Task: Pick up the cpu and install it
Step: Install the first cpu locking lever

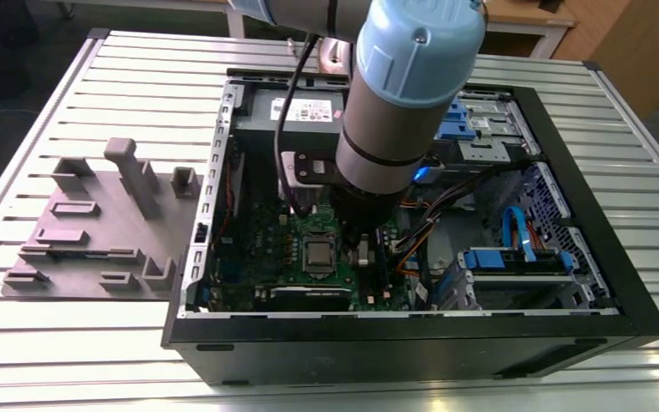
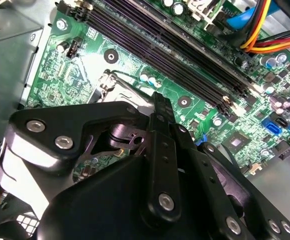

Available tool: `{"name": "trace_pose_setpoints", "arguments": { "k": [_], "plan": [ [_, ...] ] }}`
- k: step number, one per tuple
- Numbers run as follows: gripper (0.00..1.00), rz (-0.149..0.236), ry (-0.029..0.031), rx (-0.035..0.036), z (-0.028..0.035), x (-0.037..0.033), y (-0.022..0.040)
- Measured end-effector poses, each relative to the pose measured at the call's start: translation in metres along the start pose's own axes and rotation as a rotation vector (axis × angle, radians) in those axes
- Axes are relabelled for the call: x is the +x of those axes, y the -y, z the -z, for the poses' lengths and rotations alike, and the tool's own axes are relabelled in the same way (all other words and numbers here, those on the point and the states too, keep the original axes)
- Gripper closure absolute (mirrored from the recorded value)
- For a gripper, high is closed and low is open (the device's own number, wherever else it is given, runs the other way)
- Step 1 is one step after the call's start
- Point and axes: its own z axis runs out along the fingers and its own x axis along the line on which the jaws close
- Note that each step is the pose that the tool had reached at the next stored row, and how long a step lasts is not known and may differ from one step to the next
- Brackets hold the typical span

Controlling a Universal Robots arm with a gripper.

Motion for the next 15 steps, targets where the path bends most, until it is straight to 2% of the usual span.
{"name": "trace_pose_setpoints", "arguments": {
  "k": [9,15],
  "plan": [
    [0.89,0.002,-0.0043,-0.0001,-0.0021,0.0014,0.0],
    [0.89,0.003,-0.0104,-0.0004,-0.003,0.004,-0.0001]
  ]
}}
